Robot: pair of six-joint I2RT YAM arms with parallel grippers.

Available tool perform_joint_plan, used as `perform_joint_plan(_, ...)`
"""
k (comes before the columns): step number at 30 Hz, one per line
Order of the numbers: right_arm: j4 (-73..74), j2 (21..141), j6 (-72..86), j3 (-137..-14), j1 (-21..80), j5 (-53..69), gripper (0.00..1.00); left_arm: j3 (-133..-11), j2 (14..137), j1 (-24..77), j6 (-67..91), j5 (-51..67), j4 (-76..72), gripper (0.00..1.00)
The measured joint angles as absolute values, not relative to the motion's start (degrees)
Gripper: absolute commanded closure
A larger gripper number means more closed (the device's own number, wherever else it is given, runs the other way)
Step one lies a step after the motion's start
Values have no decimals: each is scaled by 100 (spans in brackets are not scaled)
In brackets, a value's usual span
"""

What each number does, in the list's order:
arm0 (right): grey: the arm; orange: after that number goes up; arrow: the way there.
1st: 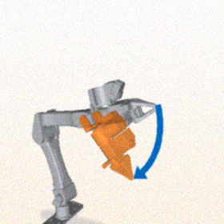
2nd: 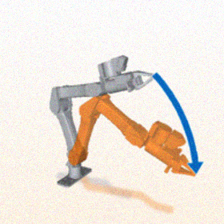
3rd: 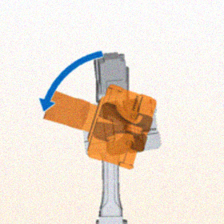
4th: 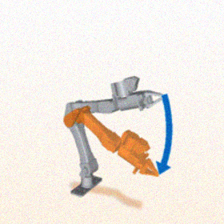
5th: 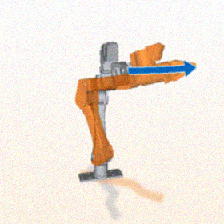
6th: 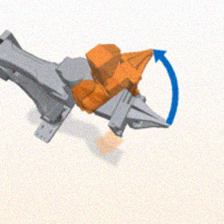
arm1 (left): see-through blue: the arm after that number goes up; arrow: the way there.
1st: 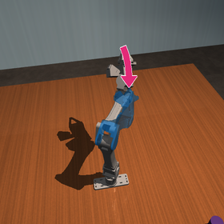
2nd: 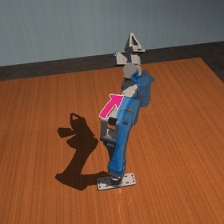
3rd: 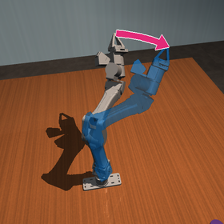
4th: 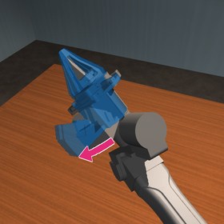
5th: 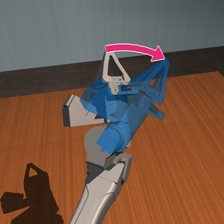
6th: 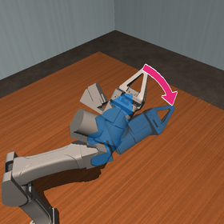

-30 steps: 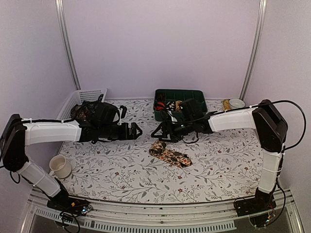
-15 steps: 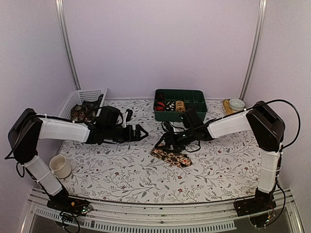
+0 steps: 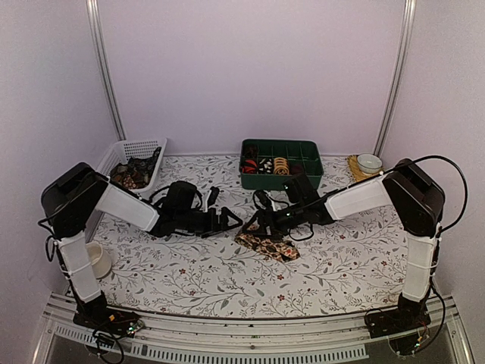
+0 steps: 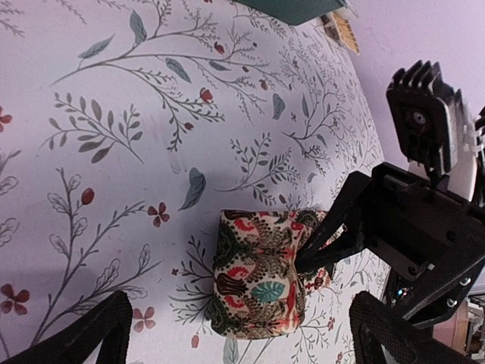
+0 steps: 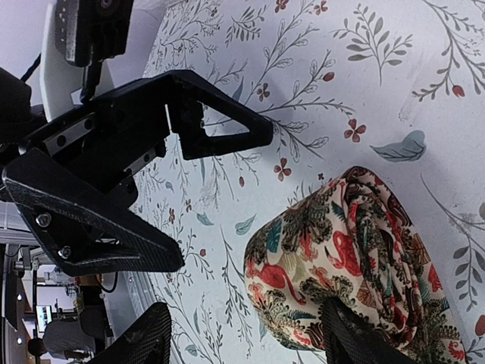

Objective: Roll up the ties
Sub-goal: Roll the tie at the center of the board.

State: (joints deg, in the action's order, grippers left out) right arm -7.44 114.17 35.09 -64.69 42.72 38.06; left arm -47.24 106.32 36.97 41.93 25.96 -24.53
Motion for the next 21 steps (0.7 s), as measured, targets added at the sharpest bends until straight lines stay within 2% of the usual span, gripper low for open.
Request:
perform_joint_plan(6,-941,11410,3494,-6318,4270,3813,32,-4777,11026,3800,4338,2915,-2842,4)
perform_joint_plan(13,-1140,11406,3470,-6200,4257,3857,33,-5011,11428,3874,4506,3166,-3223,13)
perform_joint_plan(21,-1249,11406,3468,-6139,4237,3874,34,-5089,11738,3944,4764,3385,-3597,32)
